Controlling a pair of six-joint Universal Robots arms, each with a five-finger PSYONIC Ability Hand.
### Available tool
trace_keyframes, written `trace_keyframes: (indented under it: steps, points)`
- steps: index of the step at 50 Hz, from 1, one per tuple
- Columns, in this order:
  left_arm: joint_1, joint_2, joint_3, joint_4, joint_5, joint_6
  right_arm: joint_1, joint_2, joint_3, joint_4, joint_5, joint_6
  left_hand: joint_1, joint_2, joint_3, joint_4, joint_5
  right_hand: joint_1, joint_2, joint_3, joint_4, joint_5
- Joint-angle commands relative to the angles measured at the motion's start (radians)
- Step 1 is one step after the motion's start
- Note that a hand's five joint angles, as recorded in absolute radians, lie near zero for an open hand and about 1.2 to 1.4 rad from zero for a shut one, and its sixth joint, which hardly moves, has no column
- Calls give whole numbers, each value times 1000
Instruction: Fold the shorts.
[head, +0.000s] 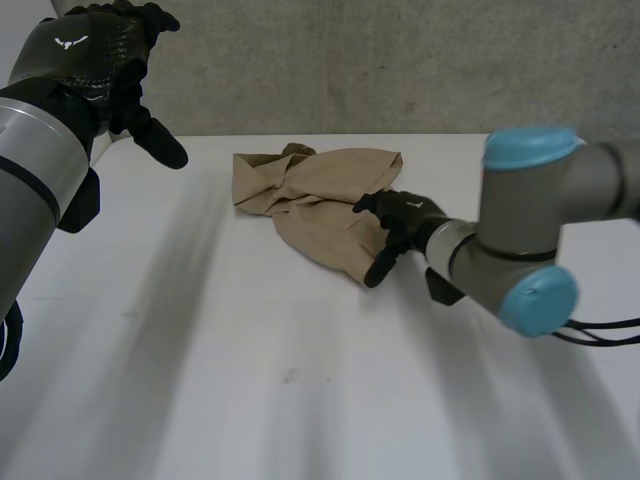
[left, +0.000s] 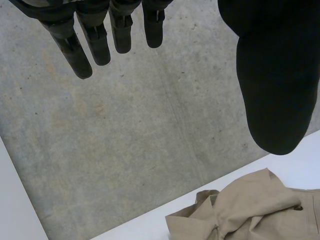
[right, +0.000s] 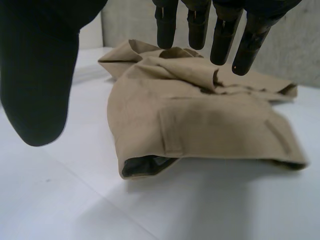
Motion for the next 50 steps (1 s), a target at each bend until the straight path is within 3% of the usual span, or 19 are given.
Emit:
trace_keyframes:
  steps: [1, 5, 6, 8, 10, 16, 21, 25, 33, 40, 50]
  points:
    - [1, -3, 0, 5, 0, 0, 56, 189, -147, -75, 75, 68, -16, -31, -41, -31, -48, -28, -49, -42, -66, -72]
    - [1, -3, -2, 6, 0, 0, 70, 272, -241, -75, 132, 36, -16, -31, -41, -31, -48, -28, -49, -42, -66, -72]
    - [1, -3, -2, 5, -1, 0, 71, 292, -271, -68, 158, 10, -16, -31, -41, -31, -48, 94, 74, 81, 57, 50]
    - [1, -3, -2, 6, 0, 0, 71, 296, -288, -61, 185, -28, -16, -31, -41, -31, -48, 558, 537, 544, 520, 514]
    - [1, -3, -3, 5, -1, 0, 77, 274, -287, -60, 225, -89, -16, -31, -41, -31, -48, 1191, 1170, 1178, 1153, 1147]
    - [-1, -5, -3, 6, 0, 0, 74, 59, -175, -98, 205, -163, -16, -31, -41, -31, -48, 1194, 1173, 1180, 1156, 1150]
    - [-1, -27, -3, 6, 0, 0, 70, -116, -33, -68, 92, -286, -16, -31, -41, -31, -48, 1194, 1173, 1180, 1156, 1150]
    - [-1, -63, -5, 5, 5, 1, 70, -272, 156, 70, -18, -509, -16, -31, -41, -31, -48, 1194, 1173, 1180, 1156, 1150]
    - [-30, -205, -11, 6, 31, 5, 70, -473, 531, 297, -81, -870, -15, -30, -40, -30, -47, 1194, 1173, 1180, 1156, 1150]
    - [-113, -428, 18, 69, 157, 57, 70, -613, 722, 249, -88, -932, 6, -10, -20, -10, -26, 1194, 1173, 1180, 1156, 1150]
    - [-195, -716, 152, 98, 144, 330, 61, -675, 810, 189, -103, -932, 61, 46, 36, 46, 29, 1194, 1173, 1180, 1156, 1150]
